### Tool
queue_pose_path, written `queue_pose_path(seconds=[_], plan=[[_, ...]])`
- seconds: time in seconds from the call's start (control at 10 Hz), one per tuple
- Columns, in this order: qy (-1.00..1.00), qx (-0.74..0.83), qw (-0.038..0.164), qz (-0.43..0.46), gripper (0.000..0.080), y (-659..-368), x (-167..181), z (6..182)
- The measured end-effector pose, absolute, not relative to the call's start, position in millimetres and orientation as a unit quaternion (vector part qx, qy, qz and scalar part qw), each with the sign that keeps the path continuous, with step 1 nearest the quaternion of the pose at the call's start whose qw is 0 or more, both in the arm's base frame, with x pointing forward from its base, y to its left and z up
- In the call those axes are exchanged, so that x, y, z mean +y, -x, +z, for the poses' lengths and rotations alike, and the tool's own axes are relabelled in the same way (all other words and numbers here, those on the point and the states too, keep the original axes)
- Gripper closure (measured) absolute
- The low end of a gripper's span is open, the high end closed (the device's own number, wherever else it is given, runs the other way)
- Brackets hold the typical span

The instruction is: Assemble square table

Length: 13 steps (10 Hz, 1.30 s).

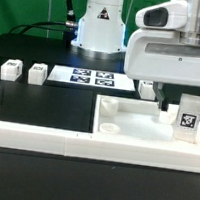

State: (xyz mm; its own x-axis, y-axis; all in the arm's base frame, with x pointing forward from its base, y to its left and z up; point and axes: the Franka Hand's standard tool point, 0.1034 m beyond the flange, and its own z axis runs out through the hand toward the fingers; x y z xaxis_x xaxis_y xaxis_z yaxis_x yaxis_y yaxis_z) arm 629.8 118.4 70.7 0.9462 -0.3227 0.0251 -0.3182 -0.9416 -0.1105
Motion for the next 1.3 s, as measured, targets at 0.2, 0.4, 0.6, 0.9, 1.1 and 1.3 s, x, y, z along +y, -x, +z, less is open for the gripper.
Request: queue_pose_path(seconds=[0.2, 0.4, 0.6, 0.9, 1.1, 1.3], plan=[[0.982, 0.181, 0.053, -0.020, 0.0281, -629.7, 118.6, 70.6], [0.965, 0.254, 0.054, -0.016, 0.0506, -629.6, 118.1, 70.3], [0.953, 0.297, 0.055, -0.014, 0.0506, -629.6, 117.5, 70.0], [0.848, 0.526, 0.063, 0.011, 0.0506, -631.2, 114.8, 70.9], [0.745, 0.661, 0.081, 0.041, 0.0506, -631.5, 114.2, 68.4], [0.687, 0.721, 0.078, 0.048, 0.0506, -631.6, 116.2, 68.4]])
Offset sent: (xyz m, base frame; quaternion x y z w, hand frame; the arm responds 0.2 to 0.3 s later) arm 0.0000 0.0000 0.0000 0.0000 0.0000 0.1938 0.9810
